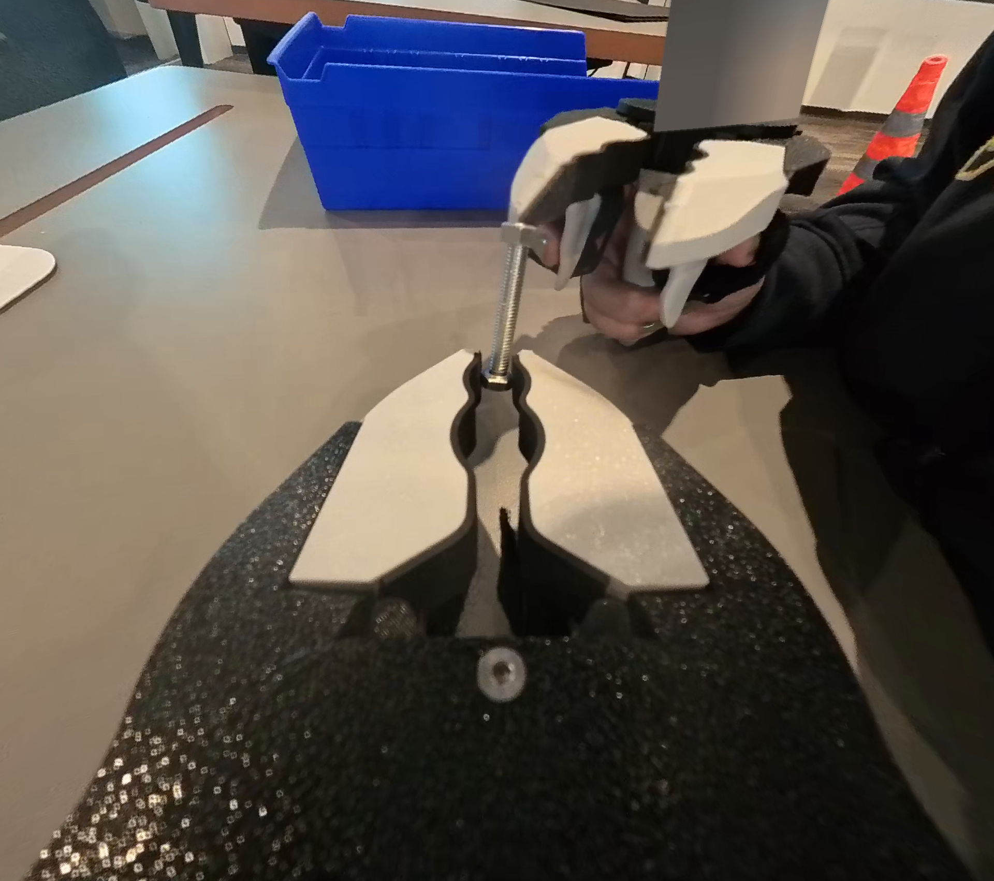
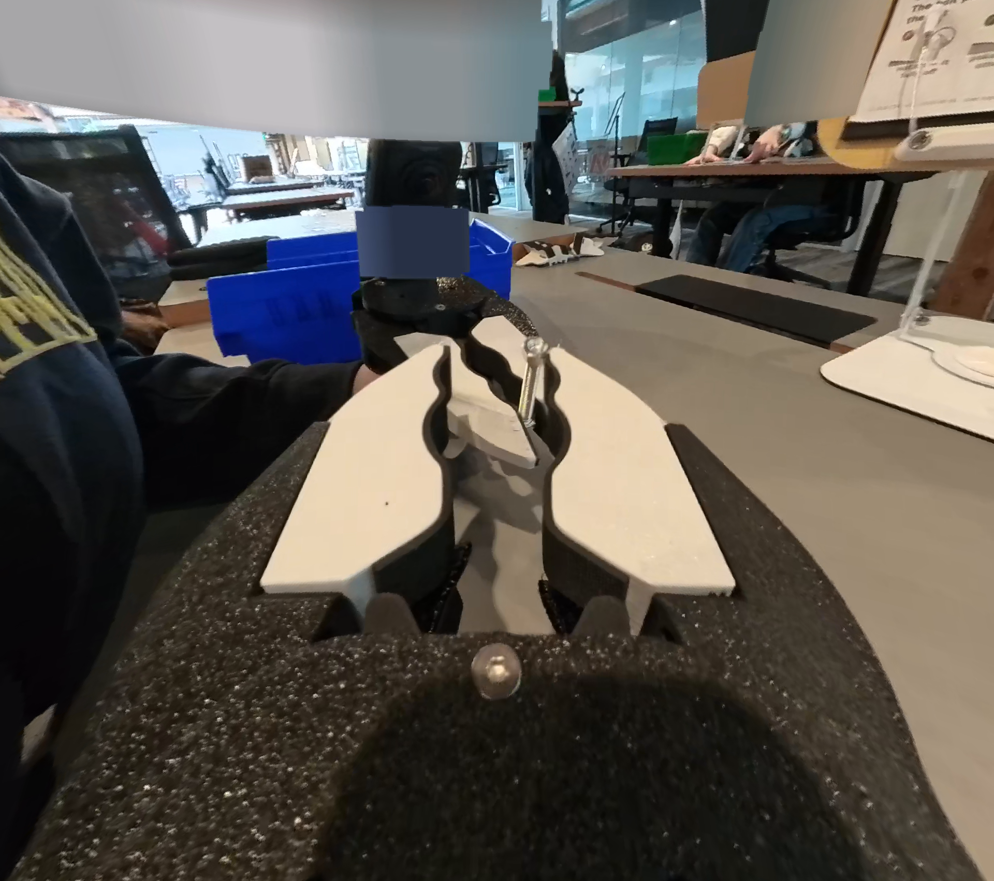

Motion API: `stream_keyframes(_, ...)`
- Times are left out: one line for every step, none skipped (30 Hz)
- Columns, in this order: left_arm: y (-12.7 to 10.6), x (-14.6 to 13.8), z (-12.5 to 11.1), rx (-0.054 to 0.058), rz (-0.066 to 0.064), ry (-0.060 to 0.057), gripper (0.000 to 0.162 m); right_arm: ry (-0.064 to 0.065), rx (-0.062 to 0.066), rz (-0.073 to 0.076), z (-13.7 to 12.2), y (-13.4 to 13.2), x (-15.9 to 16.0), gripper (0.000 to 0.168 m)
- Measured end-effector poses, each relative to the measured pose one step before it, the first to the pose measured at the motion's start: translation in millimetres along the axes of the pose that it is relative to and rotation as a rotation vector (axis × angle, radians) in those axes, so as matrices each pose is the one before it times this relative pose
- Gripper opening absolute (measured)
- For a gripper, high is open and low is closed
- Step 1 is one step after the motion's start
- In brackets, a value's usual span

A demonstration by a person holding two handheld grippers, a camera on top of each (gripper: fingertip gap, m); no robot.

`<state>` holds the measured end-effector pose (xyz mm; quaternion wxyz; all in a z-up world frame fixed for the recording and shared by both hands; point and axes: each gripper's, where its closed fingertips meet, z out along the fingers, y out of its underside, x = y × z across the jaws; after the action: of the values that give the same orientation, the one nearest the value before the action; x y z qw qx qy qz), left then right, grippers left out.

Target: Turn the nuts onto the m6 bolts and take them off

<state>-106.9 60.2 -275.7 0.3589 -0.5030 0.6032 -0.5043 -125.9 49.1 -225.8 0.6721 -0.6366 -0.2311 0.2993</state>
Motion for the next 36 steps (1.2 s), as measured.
stream_keyframes(-0.07,0.02,-0.12,0.0000,0.0000,-0.0001,0.010,-0.0134,-0.0039,0.0026,-0.10,0.74,-2.27,0.032)
stream_keyframes(0.04,0.06,-0.10,-0.0001,-0.0001,0.0002,0.010,-0.0203,-0.0041,0.0018,-0.62,0.74,-3.32,0.029)
stream_keyframes(0.07,0.11,0.07,-0.0007,-0.0001,0.0003,0.010,-0.0109,-0.0025,-0.0002,-0.88,0.33,-2.13,0.026)
stream_keyframes(0.06,0.03,-0.03,-0.0004,0.0000,0.0002,0.010,0.0047,0.0048,-0.0051,-1.12,-0.66,0.01,0.026)
stream_keyframes(-0.06,0.08,-0.13,-0.0001,0.0000,0.0003,0.010,0.0152,0.0101,-0.0081,-1.11,-1.51,1.65,0.026)
stream_keyframes(0.01,0.07,-0.01,-0.0001,-0.0002,0.0004,0.010,0.0201,0.0095,-0.0067,-0.60,-1.64,2.91,0.027)
stream_keyframes(0.02,0.05,-0.01,-0.0001,-0.0001,0.0003,0.010,0.0164,0.0042,-0.0037,0.11,-0.99,2.87,0.028)
stream_keyframes(-0.06,0.02,-0.12,-0.0001,0.0002,0.0000,0.010,0.0123,-0.0023,0.0003,0.92,0.26,2.46,0.029)
stream_keyframes(0.00,0.05,-0.06,0.0002,0.0004,-0.0004,0.010,0.0062,-0.0076,0.0035,1.38,1.23,1.55,0.030)
stream_keyframes(0.01,0.02,-0.09,0.0001,0.0002,0.0001,0.010,0.0004,-0.0088,0.0047,1.42,1.49,0.41,0.031)
stream_keyframes(-0.08,0.04,-0.03,-0.0001,-0.0001,0.0002,0.010,-0.0058,-0.0071,0.0033,1.17,1.34,-0.76,0.031)
stream_keyframes(0.03,0.09,0.01,-0.0002,-0.0001,-0.0001,0.010,-0.0115,-0.0033,0.0013,0.58,0.52,-2.18,0.031)
stream_keyframes(0.02,0.03,-0.01,-0.0002,0.0000,0.0003,0.010,-0.0142,-0.0028,-0.0014,-0.17,0.44,-2.81,0.030)
stream_keyframes(0.06,0.05,-0.03,-0.0005,-0.0003,0.0002,0.010,-0.0183,-0.0044,-0.0025,-0.80,0.93,-3.58,0.026)
stream_keyframes(0.11,0.04,0.02,-0.0010,-0.0001,0.0005,0.010,-0.0086,-0.0007,0.0001,-1.07,0.59,-2.23,0.023)
stream_keyframes(0.09,0.01,0.11,-0.0010,0.0000,0.0004,0.010,0.0090,0.0090,-0.0006,-1.21,-0.94,0.36,0.023)
stream_keyframes(0.06,0.01,0.04,-0.0007,-0.0001,0.0002,0.010,0.0165,0.0127,-0.0043,-1.24,-1.79,1.88,0.023)
stream_keyframes(0.03,0.05,-0.01,-0.0002,-0.0003,0.0003,0.010,0.0208,0.0101,-0.0063,-0.69,-1.85,3.14,0.024)
stream_keyframes(0.00,0.03,-0.03,0.0000,-0.0007,0.0006,0.010,0.0162,0.0054,-0.0050,0.07,-1.26,2.80,0.026)
stream_keyframes(-0.01,0.08,0.00,0.0001,-0.0004,0.0004,0.010,0.0095,0.0015,-0.0010,0.68,-0.58,2.04,0.027)
stream_keyframes(-0.10,0.02,-0.10,0.0002,0.0003,0.0001,0.010,0.0055,-0.0043,0.0022,1.30,0.59,1.30,0.028)
stream_keyframes(0.02,0.10,0.02,-0.0001,0.0004,0.0002,0.010,0.0005,-0.0088,0.0029,1.43,1.52,0.37,0.029)
stream_keyframes(0.05,0.08,0.00,-0.0004,0.0003,0.0000,0.010,-0.0027,-0.0087,0.0019,1.28,1.39,-0.39,0.030)
stream_keyframes(0.04,-0.05,-0.02,-0.0003,0.0002,-0.0002,0.010,-0.0084,-0.0051,-0.0006,0.50,0.87,-1.73,0.029)
stream_keyframes(-0.01,0.06,0.03,0.0001,0.0002,-0.0002,0.010,-0.0116,-0.0022,-0.0021,-0.23,0.43,-2.34,0.028)
stream_keyframes(-0.03,-0.08,-0.01,0.0002,-0.0002,0.0001,0.010,-0.0209,-0.0023,-0.0038,-0.95,0.31,-3.68,0.024)
stream_keyframes(0.04,0.08,0.06,-0.0005,-0.0006,0.0005,0.010,-0.0135,0.0003,-0.0026,-1.21,-0.08,-2.46,0.021)
stream_keyframes(0.09,0.04,0.03,-0.0009,-0.0003,0.0004,0.010,0.0085,0.0079,-0.0033,-1.35,-1.24,0.72,0.021)
stream_keyframes(0.07,0.04,0.04,-0.0008,0.0001,0.0005,0.010,0.0159,0.0111,-0.0062,-1.28,-1.70,2.19,0.021)
stream_keyframes(0.10,0.15,0.05,-0.0009,0.0004,0.0008,0.010,0.0183,0.0085,-0.0034,-0.57,-1.54,3.14,0.022)
stream_keyframes(0.08,0.08,0.06,-0.0008,0.0007,0.0004,0.010,0.0156,0.0047,0.0010,0.07,-1.08,3.02,0.023)
stream_keyframes(0.02,0.12,0.12,-0.0004,0.0008,0.0001,0.010,0.0103,-0.0018,0.0040,0.88,0.19,2.19,0.024)
stream_keyframes(0.04,0.17,0.00,-0.0003,0.0005,0.0008,0.010,0.0090,-0.0088,0.0055,1.35,1.49,1.97,0.026)
stream_keyframes(0.04,0.12,-0.02,-0.0003,0.0001,0.0009,0.010,0.0020,-0.0109,0.0044,1.58,1.90,0.68,0.026)
stream_keyframes(-0.03,-0.10,0.01,0.0002,0.0003,-0.0006,0.010,-0.0051,-0.0077,0.0033,1.21,1.33,-0.68,0.026)
stream_keyframes(-0.02,0.01,-0.04,0.0003,0.0005,-0.0006,0.010,-0.0063,-0.0049,0.0003,0.67,0.74,-1.28,0.026)
